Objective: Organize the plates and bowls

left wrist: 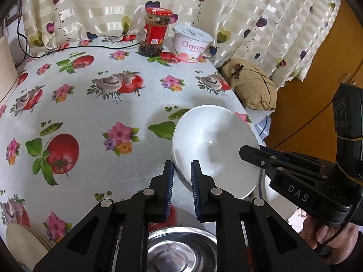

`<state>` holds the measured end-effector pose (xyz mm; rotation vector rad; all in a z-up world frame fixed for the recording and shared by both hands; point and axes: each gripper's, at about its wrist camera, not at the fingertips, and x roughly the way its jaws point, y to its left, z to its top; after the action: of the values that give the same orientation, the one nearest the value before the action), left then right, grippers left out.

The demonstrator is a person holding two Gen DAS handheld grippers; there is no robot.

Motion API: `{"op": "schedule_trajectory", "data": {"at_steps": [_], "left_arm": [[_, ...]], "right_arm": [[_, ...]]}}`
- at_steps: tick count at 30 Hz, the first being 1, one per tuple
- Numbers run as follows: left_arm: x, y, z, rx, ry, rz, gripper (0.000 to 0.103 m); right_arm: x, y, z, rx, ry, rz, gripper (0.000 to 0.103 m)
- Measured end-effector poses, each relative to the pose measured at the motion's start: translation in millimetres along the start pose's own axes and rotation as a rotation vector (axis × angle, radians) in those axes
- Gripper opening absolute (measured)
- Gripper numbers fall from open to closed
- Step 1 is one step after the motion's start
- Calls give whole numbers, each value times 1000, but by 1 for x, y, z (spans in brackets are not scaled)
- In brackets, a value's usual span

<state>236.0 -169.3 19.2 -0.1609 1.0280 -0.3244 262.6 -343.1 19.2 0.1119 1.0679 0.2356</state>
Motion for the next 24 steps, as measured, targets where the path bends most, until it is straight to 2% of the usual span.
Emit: {"op": "schedule_trajectory", "data": {"at_steps": [12, 24], "left_arm": [[-22, 4, -4, -4, -17, -9, 16], [-55, 11, -23, -6, -30, -8, 16]], "right_arm": [[-16, 16, -1, -16, -22, 3, 14], [-42, 39, -20, -41, -41, 20, 14]]}}
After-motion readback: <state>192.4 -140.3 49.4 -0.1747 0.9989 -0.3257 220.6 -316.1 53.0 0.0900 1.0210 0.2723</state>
